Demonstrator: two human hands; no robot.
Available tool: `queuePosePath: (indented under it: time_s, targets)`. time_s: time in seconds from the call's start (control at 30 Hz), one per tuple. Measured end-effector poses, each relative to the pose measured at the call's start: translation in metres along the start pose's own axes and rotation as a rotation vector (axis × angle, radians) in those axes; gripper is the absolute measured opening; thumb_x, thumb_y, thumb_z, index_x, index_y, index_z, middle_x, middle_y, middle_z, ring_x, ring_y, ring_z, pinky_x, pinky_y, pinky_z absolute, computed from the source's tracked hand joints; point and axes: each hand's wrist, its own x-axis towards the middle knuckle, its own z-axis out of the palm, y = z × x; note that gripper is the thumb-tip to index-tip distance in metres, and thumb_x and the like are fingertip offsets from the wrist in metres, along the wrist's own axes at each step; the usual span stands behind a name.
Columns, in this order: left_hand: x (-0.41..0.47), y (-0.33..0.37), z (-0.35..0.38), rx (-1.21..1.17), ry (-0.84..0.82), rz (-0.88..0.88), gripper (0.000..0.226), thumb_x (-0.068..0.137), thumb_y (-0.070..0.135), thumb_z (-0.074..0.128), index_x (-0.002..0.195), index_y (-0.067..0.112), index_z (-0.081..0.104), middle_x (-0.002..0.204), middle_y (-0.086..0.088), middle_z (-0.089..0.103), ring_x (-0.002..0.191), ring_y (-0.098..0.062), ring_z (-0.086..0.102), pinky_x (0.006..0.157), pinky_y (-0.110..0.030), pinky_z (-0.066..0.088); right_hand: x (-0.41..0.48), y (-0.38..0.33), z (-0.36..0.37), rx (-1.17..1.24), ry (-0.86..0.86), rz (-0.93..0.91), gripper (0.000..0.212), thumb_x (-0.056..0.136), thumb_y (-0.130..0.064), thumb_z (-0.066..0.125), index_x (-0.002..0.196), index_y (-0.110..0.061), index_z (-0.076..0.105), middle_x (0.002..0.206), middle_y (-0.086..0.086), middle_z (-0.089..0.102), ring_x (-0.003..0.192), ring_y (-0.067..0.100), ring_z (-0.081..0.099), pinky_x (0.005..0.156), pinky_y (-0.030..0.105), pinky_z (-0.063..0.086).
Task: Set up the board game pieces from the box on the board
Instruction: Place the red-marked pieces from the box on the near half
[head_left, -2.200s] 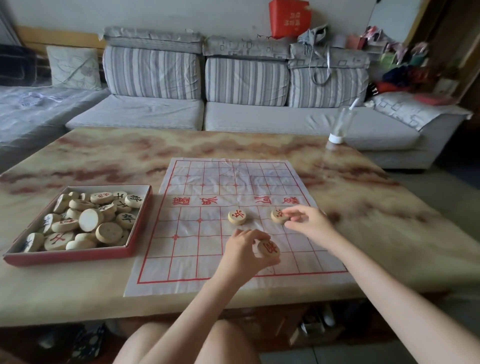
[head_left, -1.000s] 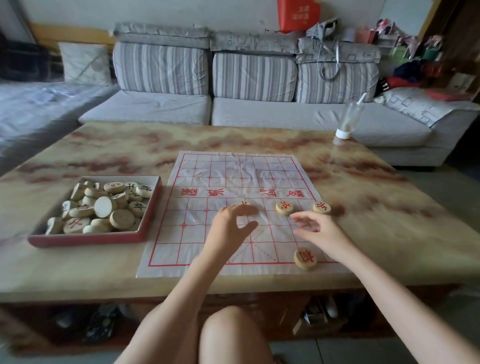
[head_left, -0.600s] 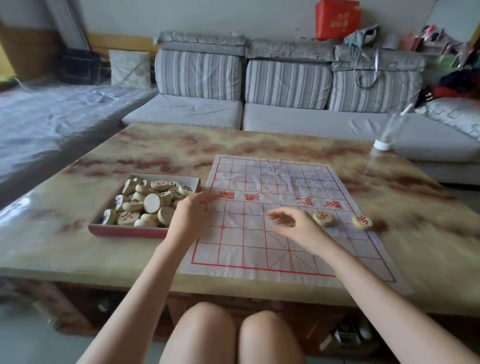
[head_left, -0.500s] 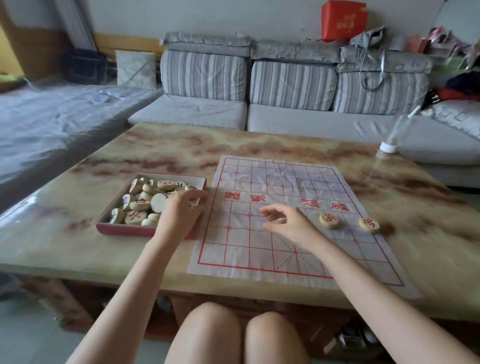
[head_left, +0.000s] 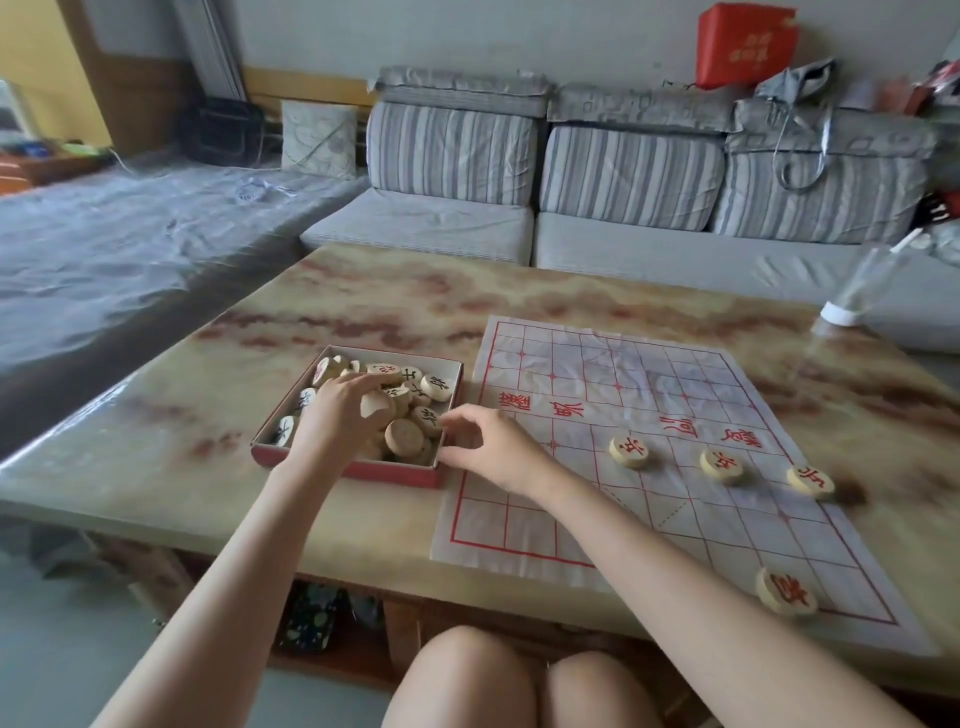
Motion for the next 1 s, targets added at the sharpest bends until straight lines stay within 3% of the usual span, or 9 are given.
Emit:
queuePosePath:
  time_s: [0.13,0.37,0.5,0.6,0.73,0.9,1.0]
  targets:
    - [0.004,-0.002,0.003,0.023,0.012,-0.052,0.034,0.079,0.023,0.066,0.113,0.018,0.064,0.111,-0.011,0.063,0.105,-0.029,0.055,0.076,-0.030,0.038,0.015,-0.011,0.015,-0.005,0.023,-0.004,0.046,0.079,-0.032,0.070,0.121,-0.018,0.058,0.117,0.003,0.061,0.104,0.013,0.054,0.080,0.019,0.037]
    - [-0.002,-0.022,0.003,-0.101,0.052,-0.033,0.030,0.073,0.021,0.073,0.100,0.012,0.063,0.103,-0.001,0.069,0.096,-0.023,0.061,0.075,-0.026,0.041,0.035,-0.014,0.040,-0.007,0.017,-0.039,0.037,0.081,-0.028,0.070,0.116,-0.018,0.064,0.100,0.000,0.054,0.105,0.017,0.050,0.084,0.019,0.034]
    - [-0.011,-0.020,0.002,-0.178,0.079,-0.035,0.033,0.069,0.012,0.077,0.100,0.007,0.066,0.096,-0.003,0.066,0.096,-0.023,0.060,0.079,-0.023,0.040,0.040,-0.009,0.047,-0.073,0.007,-0.067,0.036,0.082,-0.025,0.066,0.118,-0.022,0.063,0.109,0.010,0.056,0.108,0.021,0.048,0.092,0.026,0.037]
    - [-0.014,-0.023,0.004,-0.156,0.086,-0.068,0.028,0.068,0.012,0.077,0.096,0.009,0.071,0.097,-0.006,0.061,0.095,-0.026,0.060,0.081,-0.023,0.039,0.037,-0.007,0.040,-0.009,0.033,-0.047,0.034,0.078,-0.023,0.070,0.110,-0.017,0.060,0.111,0.006,0.058,0.099,0.017,0.054,0.086,0.028,0.044]
    - [-0.016,-0.026,0.008,-0.184,0.115,-0.057,0.023,0.069,0.021,0.079,0.089,0.012,0.073,0.097,-0.005,0.057,0.091,-0.020,0.056,0.084,-0.027,0.044,0.028,-0.003,0.030,0.024,0.041,0.001,0.037,0.073,-0.022,0.074,0.101,-0.017,0.049,0.107,0.003,0.060,0.095,0.015,0.056,0.076,0.022,0.042]
    - [-0.015,-0.023,0.005,-0.188,0.127,-0.005,0.021,0.066,0.013,0.079,0.085,0.010,0.072,0.098,-0.005,0.067,0.095,-0.020,0.059,0.082,-0.029,0.047,0.019,0.001,0.024,0.039,0.041,-0.045,0.049,0.074,-0.013,0.074,0.118,-0.013,0.052,0.122,0.001,0.049,0.095,0.007,0.048,0.070,-0.006,0.031]
    - [-0.018,-0.017,0.003,-0.163,0.112,-0.008,0.026,0.065,0.016,0.081,0.088,0.012,0.070,0.087,0.001,0.065,0.085,-0.019,0.057,0.074,-0.027,0.041,0.015,0.005,0.019,0.051,0.030,-0.032,0.053,0.072,-0.011,0.076,0.121,-0.013,0.057,0.118,0.003,0.046,0.103,0.011,0.049,0.073,-0.004,0.032]
